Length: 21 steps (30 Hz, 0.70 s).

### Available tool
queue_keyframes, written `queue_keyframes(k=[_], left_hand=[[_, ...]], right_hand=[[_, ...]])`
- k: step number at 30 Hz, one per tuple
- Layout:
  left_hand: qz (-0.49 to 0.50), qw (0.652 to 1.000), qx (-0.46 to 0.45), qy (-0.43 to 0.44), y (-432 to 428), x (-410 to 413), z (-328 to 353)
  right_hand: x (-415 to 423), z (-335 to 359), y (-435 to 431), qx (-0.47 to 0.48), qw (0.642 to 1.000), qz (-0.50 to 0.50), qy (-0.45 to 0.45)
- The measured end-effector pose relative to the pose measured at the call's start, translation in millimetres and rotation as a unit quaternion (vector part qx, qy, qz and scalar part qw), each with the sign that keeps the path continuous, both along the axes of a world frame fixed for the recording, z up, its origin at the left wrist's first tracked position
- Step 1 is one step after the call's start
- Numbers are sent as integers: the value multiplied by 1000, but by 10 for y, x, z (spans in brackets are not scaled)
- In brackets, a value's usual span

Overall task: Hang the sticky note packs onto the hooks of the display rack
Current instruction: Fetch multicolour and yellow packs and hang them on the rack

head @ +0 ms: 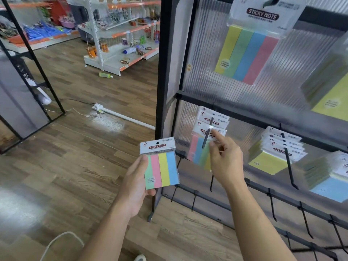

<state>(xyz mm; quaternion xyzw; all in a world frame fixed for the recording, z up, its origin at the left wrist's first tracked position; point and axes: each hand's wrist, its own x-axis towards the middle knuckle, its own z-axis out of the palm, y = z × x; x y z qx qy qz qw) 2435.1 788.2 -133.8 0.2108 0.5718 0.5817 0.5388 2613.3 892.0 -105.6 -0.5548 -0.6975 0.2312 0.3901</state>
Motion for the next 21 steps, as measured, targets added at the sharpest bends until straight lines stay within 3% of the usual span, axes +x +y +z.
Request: queue_keyframes(k=[8, 16, 21], left_hand=[[-44, 999, 3, 4, 138, -10, 37], [-89, 996, 15, -5, 258, 55, 10], [-146, 989, 12, -13, 201, 142, -37]], right_hand=[[64, -31, 286, -68, 997, -36, 1], [106, 7, 81, -34, 995, -94, 31], [40, -54, -228, -108, 982, 15, 152]])
